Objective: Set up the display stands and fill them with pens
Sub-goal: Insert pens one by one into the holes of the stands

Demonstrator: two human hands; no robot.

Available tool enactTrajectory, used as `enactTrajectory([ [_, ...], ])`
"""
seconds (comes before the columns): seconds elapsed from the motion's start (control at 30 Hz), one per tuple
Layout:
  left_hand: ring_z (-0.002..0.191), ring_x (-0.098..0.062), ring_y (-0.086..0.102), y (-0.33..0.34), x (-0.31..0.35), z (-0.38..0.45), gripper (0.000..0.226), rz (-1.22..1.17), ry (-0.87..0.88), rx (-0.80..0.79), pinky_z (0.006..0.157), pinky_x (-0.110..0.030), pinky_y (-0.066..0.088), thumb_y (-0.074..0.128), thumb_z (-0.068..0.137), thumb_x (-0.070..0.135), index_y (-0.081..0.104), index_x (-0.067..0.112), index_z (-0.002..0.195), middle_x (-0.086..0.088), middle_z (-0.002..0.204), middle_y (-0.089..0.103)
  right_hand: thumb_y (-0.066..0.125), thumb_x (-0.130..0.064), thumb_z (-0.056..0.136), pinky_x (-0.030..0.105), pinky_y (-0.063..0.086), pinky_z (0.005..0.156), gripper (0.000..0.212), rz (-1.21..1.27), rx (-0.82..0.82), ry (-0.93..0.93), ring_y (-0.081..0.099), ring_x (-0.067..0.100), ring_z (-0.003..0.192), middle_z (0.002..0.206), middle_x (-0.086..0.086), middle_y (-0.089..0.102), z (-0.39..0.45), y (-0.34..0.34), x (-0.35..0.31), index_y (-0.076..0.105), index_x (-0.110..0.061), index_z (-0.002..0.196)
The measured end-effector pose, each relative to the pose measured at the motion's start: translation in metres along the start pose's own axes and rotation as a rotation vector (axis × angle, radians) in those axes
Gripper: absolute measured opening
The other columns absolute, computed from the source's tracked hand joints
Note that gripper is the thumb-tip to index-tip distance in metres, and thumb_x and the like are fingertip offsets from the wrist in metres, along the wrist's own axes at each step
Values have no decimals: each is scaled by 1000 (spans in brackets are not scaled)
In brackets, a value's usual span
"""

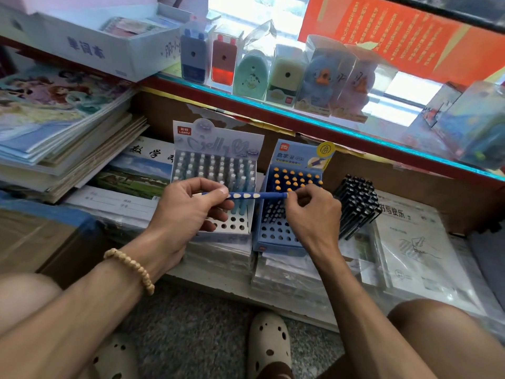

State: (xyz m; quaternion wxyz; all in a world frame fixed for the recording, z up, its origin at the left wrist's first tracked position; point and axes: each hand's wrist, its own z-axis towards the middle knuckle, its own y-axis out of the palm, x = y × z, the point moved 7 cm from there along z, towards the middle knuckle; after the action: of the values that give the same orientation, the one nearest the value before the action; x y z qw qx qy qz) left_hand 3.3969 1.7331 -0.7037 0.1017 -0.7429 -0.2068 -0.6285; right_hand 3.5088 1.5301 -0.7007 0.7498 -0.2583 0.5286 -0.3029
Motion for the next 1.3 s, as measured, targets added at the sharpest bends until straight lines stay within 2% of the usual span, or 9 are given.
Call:
enactTrajectory([
  [0.17,67,-13,66,8,-1,1,4,-121,-32,-20,53,-22,48,65,91,11,67,14,91,-7,84,76,47,-3,97,27,51,54,21,1002,-324,386,61,18,57,74,11,69,-10,4,-15,67,-3,91],
  [0.27,70,-13,67,16,-3,0,4,-59,-20,-67,56,-24,48,66,90,11,67,14,93,-6,86,76,63,-20,90,26,55,56,19,1148,-519,383,64,16,62,79,12,70,-19,8,-25,67,-2,94],
  [0.43,71,-6,68,34,3,-6,4,346,195,-190,57,-17,50,71,87,18,74,19,90,4,80,75,69,-13,78,22,56,58,10,1230,-438,314,66,14,60,73,9,69,-12,-7,-23,70,-5,84],
  [0.67,74,1,67,53,-7,-8,11,428,273,-270,61,-15,50,64,93,19,73,24,90,11,79,73,65,-1,90,23,57,60,5,891,-481,135,67,15,64,74,6,71,-16,-18,-27,69,-3,94],
  [0.77,76,2,65,54,-8,-2,11,605,314,-220,67,-14,50,63,94,29,72,25,92,11,81,70,72,-9,88,28,59,64,2,740,-248,109,69,19,68,76,8,73,-2,-36,-8,72,-10,87],
  [0.9,78,3,61,65,-15,-4,13,843,364,-274,68,-12,47,61,95,34,71,25,97,18,86,66,78,-22,85,46,60,74,6,387,39,81,71,19,73,73,-1,72,9,-41,29,74,-21,80],
  [1.03,84,2,60,77,-22,-10,20,1081,426,-355,77,-19,52,57,96,42,69,28,103,15,96,68,76,-24,87,32,57,69,11,212,56,54,66,12,72,75,-4,69,8,-27,39,73,-15,82],
  [1.13,88,-1,61,77,-22,-13,24,1183,444,-379,85,-28,55,54,96,45,68,29,108,14,101,69,74,-24,89,6,41,59,12,163,43,28,61,4,68,72,-9,65,9,-18,38,72,-13,83],
  [1.3,90,-3,61,73,-24,-13,25,1233,445,-383,88,-31,54,53,96,48,67,30,107,14,101,68,73,-26,90,5,33,55,20,63,-22,1,54,0,63,66,-12,57,10,-2,35,64,-16,75],
])
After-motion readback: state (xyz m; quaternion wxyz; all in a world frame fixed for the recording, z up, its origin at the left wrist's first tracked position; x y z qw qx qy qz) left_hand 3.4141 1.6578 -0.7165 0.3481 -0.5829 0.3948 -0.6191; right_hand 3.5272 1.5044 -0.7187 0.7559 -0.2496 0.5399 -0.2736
